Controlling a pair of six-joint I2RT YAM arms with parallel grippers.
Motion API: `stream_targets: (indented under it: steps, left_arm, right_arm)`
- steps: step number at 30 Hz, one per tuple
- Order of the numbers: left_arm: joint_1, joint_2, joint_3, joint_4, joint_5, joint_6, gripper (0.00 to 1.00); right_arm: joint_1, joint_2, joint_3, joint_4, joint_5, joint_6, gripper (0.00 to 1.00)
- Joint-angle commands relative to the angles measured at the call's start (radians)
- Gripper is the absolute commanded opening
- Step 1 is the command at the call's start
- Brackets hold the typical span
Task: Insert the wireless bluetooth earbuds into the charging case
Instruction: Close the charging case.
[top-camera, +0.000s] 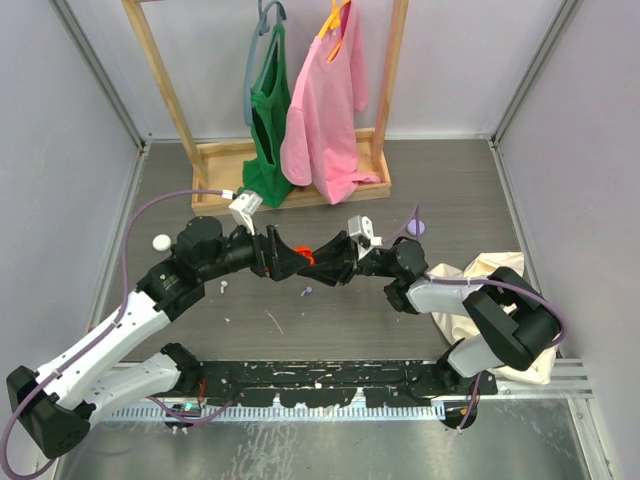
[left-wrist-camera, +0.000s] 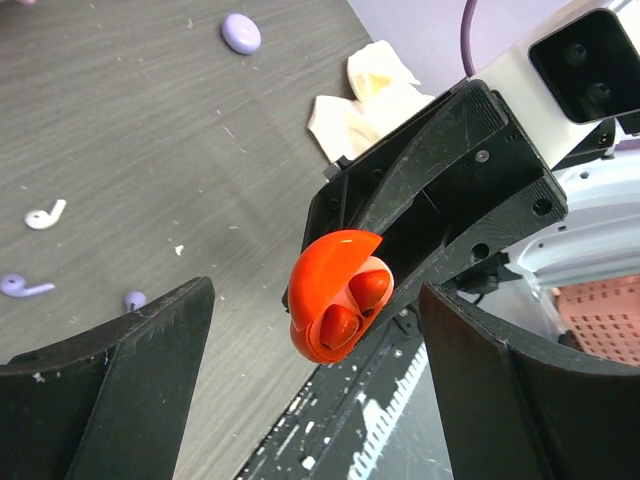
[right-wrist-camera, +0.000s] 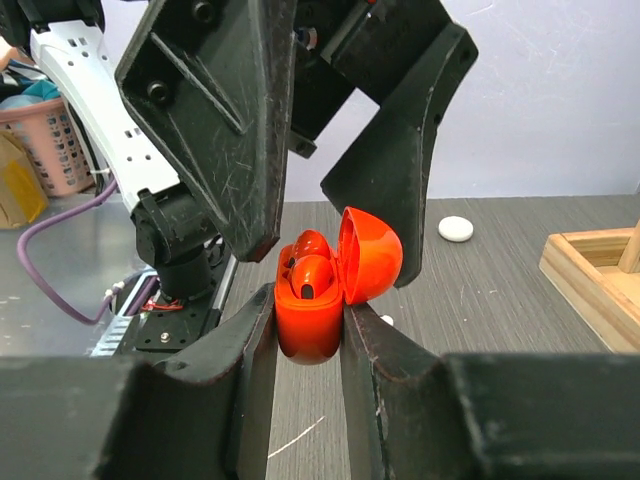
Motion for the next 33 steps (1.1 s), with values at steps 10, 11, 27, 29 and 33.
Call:
stream_targets:
  steps: [10, 11, 27, 29, 33]
  left_arm:
    - [0.031, 0.022, 0.001, 0.199, 0.223, -0.123, 0.8]
    - [0.033, 0.023, -0.002, 0.212, 0.234, -0.13, 0.79]
    - [0.052, -0.016, -0.037, 0.326, 0.307, -0.15, 0.7]
    - [0.052, -0.021, -0.046, 0.339, 0.308, -0.15, 0.7]
    - [0.053, -0.027, -0.055, 0.352, 0.315, -0.151, 0.7]
  right_arm:
    - [-0.003, -0.003, 0.039, 0.107, -0.011, 0.022, 0.01]
    - [-0.003, -0.004, 0.037, 0.107, -0.012, 0.024, 0.01]
    - [-0.003, -0.012, 0.01, 0.065, -0.051, 0.017, 0.01]
    - [-0.002, -0.013, 0.01, 0.05, -0.067, 0.017, 0.01]
    - [-0.004, -0.026, 0.007, 0.013, -0.082, 0.001, 0.01]
